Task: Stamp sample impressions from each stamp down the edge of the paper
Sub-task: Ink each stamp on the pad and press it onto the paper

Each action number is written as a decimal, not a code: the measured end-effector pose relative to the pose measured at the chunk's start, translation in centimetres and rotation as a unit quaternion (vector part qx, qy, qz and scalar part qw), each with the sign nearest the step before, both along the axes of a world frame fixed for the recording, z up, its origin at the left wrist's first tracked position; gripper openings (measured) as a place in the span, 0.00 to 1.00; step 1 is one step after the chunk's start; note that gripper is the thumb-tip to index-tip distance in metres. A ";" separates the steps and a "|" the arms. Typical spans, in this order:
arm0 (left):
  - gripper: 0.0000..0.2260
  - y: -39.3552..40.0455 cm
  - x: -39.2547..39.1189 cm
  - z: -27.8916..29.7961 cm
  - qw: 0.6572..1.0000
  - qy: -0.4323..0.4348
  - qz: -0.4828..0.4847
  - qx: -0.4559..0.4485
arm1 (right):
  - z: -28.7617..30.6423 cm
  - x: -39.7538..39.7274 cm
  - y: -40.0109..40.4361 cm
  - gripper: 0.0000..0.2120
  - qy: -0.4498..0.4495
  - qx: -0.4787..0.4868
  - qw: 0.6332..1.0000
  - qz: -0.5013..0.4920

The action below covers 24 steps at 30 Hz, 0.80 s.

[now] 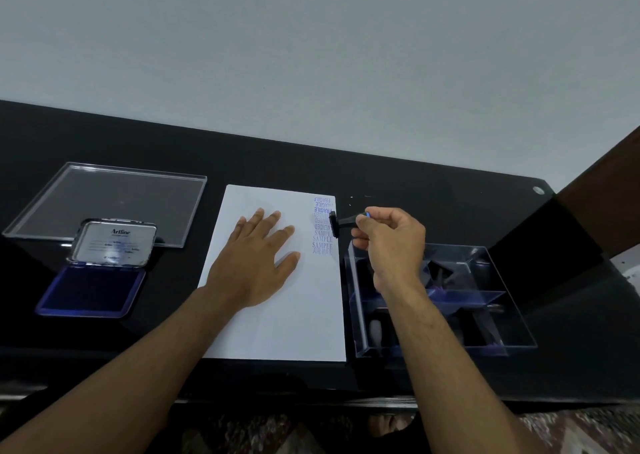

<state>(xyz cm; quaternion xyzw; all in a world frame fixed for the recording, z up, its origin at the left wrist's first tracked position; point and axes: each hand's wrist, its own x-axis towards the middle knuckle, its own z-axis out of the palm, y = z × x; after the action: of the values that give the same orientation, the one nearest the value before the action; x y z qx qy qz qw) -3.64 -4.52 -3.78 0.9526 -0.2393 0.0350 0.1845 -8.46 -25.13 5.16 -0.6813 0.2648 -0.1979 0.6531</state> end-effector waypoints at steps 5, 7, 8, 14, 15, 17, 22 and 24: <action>0.34 -0.1 0.0 0.6 1.000 0.011 0.001 -0.026 | 0.3 -0.2 0.2 0.05 -0.003 -0.006 1.000 0.004; 0.31 0.2 0.1 1.0 0.999 0.003 0.008 -0.042 | 0.5 -0.3 0.3 0.05 -0.004 -0.012 1.000 0.009; 0.30 0.4 0.1 1.2 0.999 -0.003 0.011 -0.046 | 0.5 -0.4 0.5 0.05 -0.005 -0.015 1.000 0.013; 0.30 3.3 -1.0 2.4 0.998 -0.007 0.043 -0.051 | 0.6 -0.7 3.2 0.06 -0.004 -0.036 0.998 0.056; 0.30 4.0 -1.3 2.7 0.997 -0.004 0.050 -0.052 | 0.6 -0.7 4.0 0.06 -0.004 -0.042 0.997 0.066; 0.30 5.7 -2.0 3.1 0.997 -0.004 0.065 -0.050 | 0.7 -0.8 5.7 0.07 -0.003 -0.053 0.994 0.090; 0.30 11.4 -4.8 3.3 0.993 -0.007 0.104 -0.051 | 0.8 -0.7 11.0 0.08 0.001 -0.072 0.987 0.142; 0.31 13.8 -6.0 3.1 0.991 -0.007 0.122 -0.046 | 0.8 -0.7 13.3 0.07 0.001 -0.087 0.983 0.162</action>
<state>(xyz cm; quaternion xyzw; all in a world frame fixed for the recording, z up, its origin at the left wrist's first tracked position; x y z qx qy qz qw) -9.61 9.26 -0.71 0.9649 -0.1207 0.0750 0.2210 -9.19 -11.87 5.99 -0.7693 0.1331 -0.1112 0.6149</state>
